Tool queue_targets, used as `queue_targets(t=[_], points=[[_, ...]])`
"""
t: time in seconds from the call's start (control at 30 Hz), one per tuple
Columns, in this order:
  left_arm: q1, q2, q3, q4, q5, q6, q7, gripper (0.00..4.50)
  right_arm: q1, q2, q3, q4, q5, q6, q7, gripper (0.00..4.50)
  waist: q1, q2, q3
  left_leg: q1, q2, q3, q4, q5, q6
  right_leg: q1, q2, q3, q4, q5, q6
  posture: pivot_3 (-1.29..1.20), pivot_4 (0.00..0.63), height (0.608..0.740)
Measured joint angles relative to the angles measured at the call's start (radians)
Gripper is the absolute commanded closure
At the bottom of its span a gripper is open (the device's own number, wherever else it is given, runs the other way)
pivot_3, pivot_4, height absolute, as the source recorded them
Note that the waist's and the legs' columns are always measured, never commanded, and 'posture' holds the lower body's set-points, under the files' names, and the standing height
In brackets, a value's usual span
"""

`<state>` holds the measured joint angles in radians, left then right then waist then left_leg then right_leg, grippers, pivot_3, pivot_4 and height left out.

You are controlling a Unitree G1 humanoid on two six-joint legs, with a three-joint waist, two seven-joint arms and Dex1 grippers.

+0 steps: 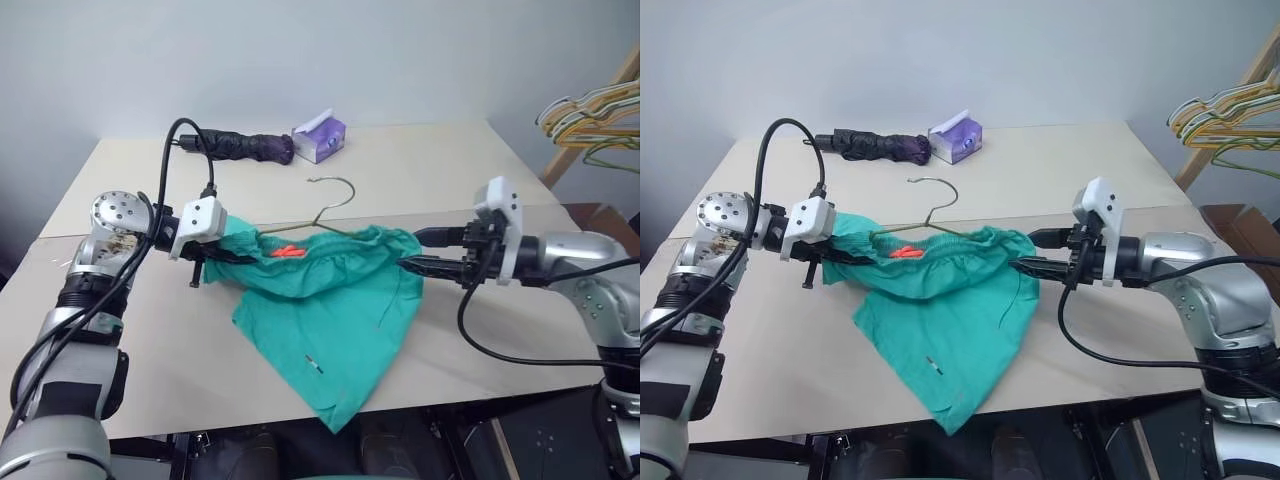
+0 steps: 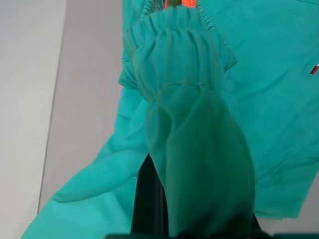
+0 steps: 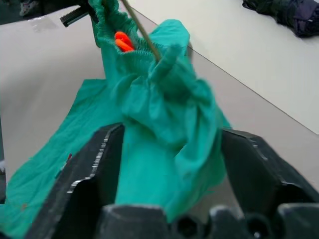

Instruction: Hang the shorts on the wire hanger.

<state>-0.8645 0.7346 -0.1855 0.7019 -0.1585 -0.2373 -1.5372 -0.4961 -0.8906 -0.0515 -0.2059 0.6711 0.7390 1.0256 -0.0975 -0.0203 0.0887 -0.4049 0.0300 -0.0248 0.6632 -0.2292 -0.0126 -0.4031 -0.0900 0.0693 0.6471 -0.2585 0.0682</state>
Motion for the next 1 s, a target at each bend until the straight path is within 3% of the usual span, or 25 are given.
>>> queue_targets(t=[0.17, 0.3, 0.5, 0.67, 0.77, 1.0], points=[[-0.017, -0.012, 0.012, 0.012, 0.002, -0.023, 0.009, 4.5, -0.167, -0.088, 0.022, 0.059, -0.04, 0.006, 0.061, 0.01, -0.005, 0.001, 0.0, 0.001, 0.0, 0.0, 0.0, 0.0, 0.0, -0.001, 0.0, 0.0, 0.001, 0.0, 0.0, -0.1, 0.054, 0.74], [-0.029, -0.026, 0.016, 0.009, 0.002, -0.027, 0.008, 4.5, -0.35, -0.143, 0.159, 0.116, -0.14, 0.03, 0.143, 0.01, -0.008, 0.001, 0.0, 0.0, 0.001, 0.0, 0.0, 0.0, 0.0, -0.001, 0.0, 0.0, 0.0, 0.0, 0.0, -0.09, 0.045, 0.74], [-0.036, -0.065, 0.02, -0.007, 0.0, -0.027, 0.008, 4.5, -0.504, -0.057, 0.41, 0.229, -0.309, 0.032, 0.255, 0.01, -0.024, 0.001, 0.0, -0.001, 0.0, 0.0, 0.0, 0.0, 0.0, -0.002, 0.0, 0.0, 0.001, 0.0, 0.0, -0.08, 0.039, 0.74], [-0.038, -0.079, 0.022, -0.038, 0.0, -0.026, 0.012, 4.5, -0.546, 0.024, 0.488, 0.315, -0.398, 0.032, 0.279, 0.01, -0.027, 0.001, 0.0, -0.001, 0.0, -0.001, 0.0, 0.0, 0.0, -0.003, 0.0, 0.0, 0.001, 0.0, 0.0, -0.07, 0.04, 0.74], [-0.038, -0.078, 0.03, -0.045, 0.0, -0.023, 0.012, 4.5, -0.556, 0.045, 0.504, 0.337, -0.437, 0.031, 0.285, 0.55, -0.027, 0.001, 0.0, -0.001, 0.0, -0.001, 0.0, 0.0, 0.0, -0.003, 0.0, 0.0, 0.001, 0.0, 0.0, -0.06, 0.041, 0.74], [-0.034, -0.074, 0.032, -0.067, 0.0, -0.016, 0.012, 4.5, -0.558, 0.064, 0.5, 0.349, -0.459, 0.032, 0.306, 2.91, -0.026, 0.001, 0.0, -0.001, 0.0, -0.001, 0.0, 0.0, 0.0, -0.003, 0.0, 0.0, 0.001, 0.0, 0.0, -0.07, 0.042, 0.74]])
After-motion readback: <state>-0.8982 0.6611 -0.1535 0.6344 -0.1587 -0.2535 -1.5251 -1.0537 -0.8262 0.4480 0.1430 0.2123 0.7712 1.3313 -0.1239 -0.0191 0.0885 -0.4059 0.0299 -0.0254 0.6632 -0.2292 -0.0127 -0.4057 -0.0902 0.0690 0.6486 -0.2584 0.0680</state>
